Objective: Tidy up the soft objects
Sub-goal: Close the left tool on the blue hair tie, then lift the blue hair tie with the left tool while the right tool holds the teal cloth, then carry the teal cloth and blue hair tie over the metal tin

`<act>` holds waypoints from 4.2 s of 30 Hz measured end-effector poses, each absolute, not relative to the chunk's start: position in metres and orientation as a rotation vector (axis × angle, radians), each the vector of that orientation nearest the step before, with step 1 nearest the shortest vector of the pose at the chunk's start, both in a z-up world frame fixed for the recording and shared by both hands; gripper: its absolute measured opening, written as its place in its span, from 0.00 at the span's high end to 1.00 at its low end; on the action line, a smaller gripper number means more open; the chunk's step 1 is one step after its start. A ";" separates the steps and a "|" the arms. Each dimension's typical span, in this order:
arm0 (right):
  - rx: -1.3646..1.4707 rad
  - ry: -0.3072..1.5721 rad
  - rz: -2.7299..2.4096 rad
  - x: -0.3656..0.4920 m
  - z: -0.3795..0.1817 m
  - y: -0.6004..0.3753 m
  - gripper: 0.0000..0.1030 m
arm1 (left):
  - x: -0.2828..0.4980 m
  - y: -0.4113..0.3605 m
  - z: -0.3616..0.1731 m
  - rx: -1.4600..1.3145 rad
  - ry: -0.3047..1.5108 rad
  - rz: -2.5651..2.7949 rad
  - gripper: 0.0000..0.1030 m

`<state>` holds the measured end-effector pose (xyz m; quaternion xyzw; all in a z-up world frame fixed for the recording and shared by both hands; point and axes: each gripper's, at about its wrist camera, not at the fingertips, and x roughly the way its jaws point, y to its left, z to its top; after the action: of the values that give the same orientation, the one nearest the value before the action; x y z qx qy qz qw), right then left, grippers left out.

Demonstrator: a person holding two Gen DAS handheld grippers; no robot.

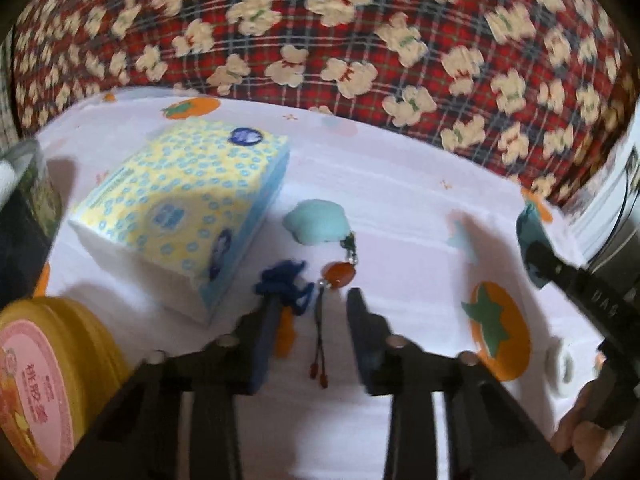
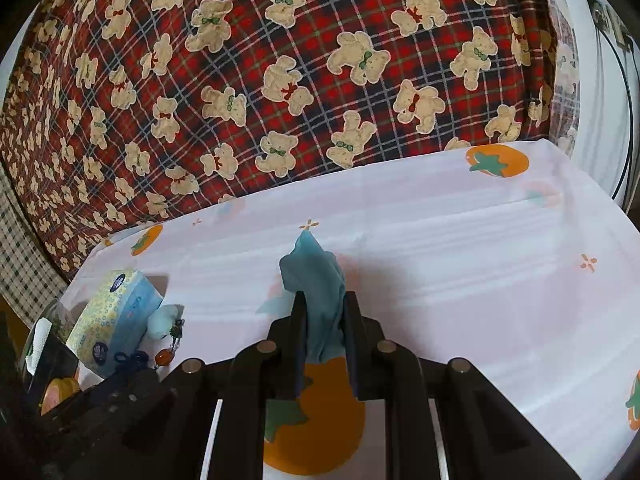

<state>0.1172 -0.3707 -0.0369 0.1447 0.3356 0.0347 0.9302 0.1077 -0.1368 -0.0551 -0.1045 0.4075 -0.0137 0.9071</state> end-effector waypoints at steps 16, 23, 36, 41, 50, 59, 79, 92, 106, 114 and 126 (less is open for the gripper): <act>0.294 0.675 0.061 0.117 -0.038 -0.372 0.82 | 0.069 -0.127 -0.038 -0.323 0.722 -0.277 0.95; 0.297 0.666 0.063 0.116 -0.036 -0.370 0.82 | 0.092 -0.129 -0.051 -0.246 0.803 -0.166 0.95; 0.291 0.666 0.069 0.116 -0.037 -0.366 0.82 | 0.122 -0.156 -0.057 -0.034 0.866 -0.041 0.33; 0.290 0.666 0.068 0.116 -0.037 -0.366 0.82 | 0.128 -0.141 -0.058 -0.131 0.878 -0.046 0.84; 0.290 0.655 0.067 0.115 -0.036 -0.365 0.82 | 0.095 -0.136 -0.041 -0.243 0.794 -0.247 0.91; 0.287 0.615 0.069 0.109 -0.031 -0.368 0.82 | 0.054 -0.136 -0.011 -0.166 0.653 -0.331 0.91; 0.238 0.505 -0.011 0.019 -0.024 -0.323 0.82 | -0.001 -0.087 -0.015 -0.169 0.619 -0.529 0.90; 0.250 0.483 -0.006 -0.022 -0.022 -0.278 0.82 | -0.017 -0.034 -0.003 -0.200 0.555 -0.563 0.90; 0.271 0.474 0.141 -0.051 -0.012 -0.202 0.82 | -0.029 0.004 0.004 -0.182 0.536 -0.487 0.90; 0.233 0.471 0.249 -0.053 0.000 -0.142 0.82 | -0.033 0.050 0.006 -0.202 0.511 -0.416 0.90; 0.163 0.455 0.408 -0.047 0.021 -0.058 0.82 | -0.037 0.154 0.013 -0.266 0.460 -0.220 0.91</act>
<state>-0.0468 -0.0576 0.0205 0.0803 0.2235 0.2008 0.9504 -0.0373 0.1537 0.0126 -0.1311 0.2267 -0.1083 0.9590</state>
